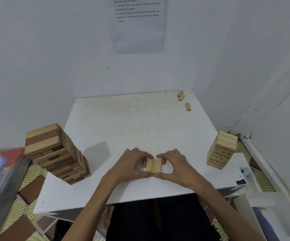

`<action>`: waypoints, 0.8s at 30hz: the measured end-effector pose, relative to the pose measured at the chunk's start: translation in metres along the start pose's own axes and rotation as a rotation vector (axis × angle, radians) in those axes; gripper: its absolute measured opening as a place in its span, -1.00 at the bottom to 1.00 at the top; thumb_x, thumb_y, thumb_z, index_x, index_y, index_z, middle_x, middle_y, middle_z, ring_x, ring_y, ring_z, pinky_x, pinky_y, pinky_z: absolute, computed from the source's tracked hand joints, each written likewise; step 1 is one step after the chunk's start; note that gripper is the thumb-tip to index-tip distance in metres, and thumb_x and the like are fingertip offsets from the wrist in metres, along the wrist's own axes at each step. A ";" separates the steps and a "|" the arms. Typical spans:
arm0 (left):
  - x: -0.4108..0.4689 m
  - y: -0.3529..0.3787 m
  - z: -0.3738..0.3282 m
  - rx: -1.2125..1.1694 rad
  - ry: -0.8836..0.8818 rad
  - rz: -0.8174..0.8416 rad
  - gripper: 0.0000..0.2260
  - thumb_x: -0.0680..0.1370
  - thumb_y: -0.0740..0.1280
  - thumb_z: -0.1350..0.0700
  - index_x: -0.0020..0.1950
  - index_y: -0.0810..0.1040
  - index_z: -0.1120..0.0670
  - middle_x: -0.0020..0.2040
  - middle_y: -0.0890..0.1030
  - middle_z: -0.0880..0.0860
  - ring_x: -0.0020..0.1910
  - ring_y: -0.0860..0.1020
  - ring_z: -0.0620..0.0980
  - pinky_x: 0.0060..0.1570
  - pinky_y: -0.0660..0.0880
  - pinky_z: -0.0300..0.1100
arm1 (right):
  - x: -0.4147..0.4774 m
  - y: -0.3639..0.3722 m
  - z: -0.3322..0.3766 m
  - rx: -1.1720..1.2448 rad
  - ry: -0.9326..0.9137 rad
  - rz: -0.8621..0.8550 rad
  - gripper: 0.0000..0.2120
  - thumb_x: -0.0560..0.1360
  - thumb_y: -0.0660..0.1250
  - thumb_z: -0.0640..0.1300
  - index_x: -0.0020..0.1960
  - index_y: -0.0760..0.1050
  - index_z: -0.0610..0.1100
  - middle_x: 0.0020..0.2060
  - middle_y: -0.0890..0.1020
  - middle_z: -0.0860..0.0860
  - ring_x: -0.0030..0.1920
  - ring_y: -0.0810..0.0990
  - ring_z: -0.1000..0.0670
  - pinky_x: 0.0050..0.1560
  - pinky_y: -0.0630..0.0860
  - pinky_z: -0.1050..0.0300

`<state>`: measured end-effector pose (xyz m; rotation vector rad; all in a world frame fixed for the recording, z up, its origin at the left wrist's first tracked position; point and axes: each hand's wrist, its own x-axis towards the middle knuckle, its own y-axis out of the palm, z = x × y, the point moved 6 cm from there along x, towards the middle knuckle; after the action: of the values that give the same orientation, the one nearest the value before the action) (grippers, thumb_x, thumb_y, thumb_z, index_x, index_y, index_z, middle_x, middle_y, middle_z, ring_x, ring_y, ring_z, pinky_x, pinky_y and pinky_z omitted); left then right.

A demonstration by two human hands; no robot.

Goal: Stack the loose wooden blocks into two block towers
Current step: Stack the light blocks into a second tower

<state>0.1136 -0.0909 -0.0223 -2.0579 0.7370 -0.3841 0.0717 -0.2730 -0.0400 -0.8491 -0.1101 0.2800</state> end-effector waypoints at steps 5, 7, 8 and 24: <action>0.001 0.000 0.001 -0.056 -0.001 0.005 -0.56 0.41 0.55 -0.23 0.23 0.57 -0.19 -0.15 0.58 -0.20 -0.05 0.50 -0.17 -0.02 0.37 -0.29 | 0.007 -0.009 -0.004 0.021 -0.042 0.083 -0.46 0.42 0.53 0.18 0.35 0.49 0.13 0.02 0.52 0.26 0.18 0.38 0.19 0.21 0.28 0.35; 0.004 0.000 0.000 -0.067 -0.003 0.020 -0.58 0.38 0.58 -0.21 0.18 0.58 -0.17 -0.19 0.56 -0.19 -0.09 0.49 -0.15 -0.11 0.35 -0.34 | 0.010 -0.009 -0.003 0.008 -0.060 0.076 -0.48 0.40 0.54 0.19 0.31 0.52 0.13 -0.01 0.53 0.26 0.15 0.39 0.18 0.17 0.27 0.39; 0.005 0.000 0.000 -0.070 -0.005 0.028 -0.58 0.38 0.59 -0.19 0.17 0.58 -0.16 -0.20 0.56 -0.19 -0.10 0.49 -0.15 -0.12 0.34 -0.35 | 0.010 -0.009 -0.002 0.004 -0.067 0.069 -0.48 0.39 0.53 0.22 0.29 0.53 0.14 -0.03 0.53 0.25 0.14 0.39 0.18 0.16 0.28 0.38; -0.002 0.009 0.004 -0.112 -0.054 -0.005 -0.44 0.38 0.55 -0.19 0.32 0.48 -0.15 -0.10 0.54 -0.20 -0.02 0.47 -0.20 -0.01 0.39 -0.29 | 0.008 -0.004 0.003 -0.022 -0.110 -0.005 -0.48 0.38 0.43 0.26 0.28 0.52 0.11 0.07 0.44 0.23 0.17 0.38 0.18 0.27 0.41 0.08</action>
<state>0.1109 -0.0909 -0.0320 -2.1674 0.7355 -0.2949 0.0794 -0.2711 -0.0352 -0.8552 -0.2183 0.3213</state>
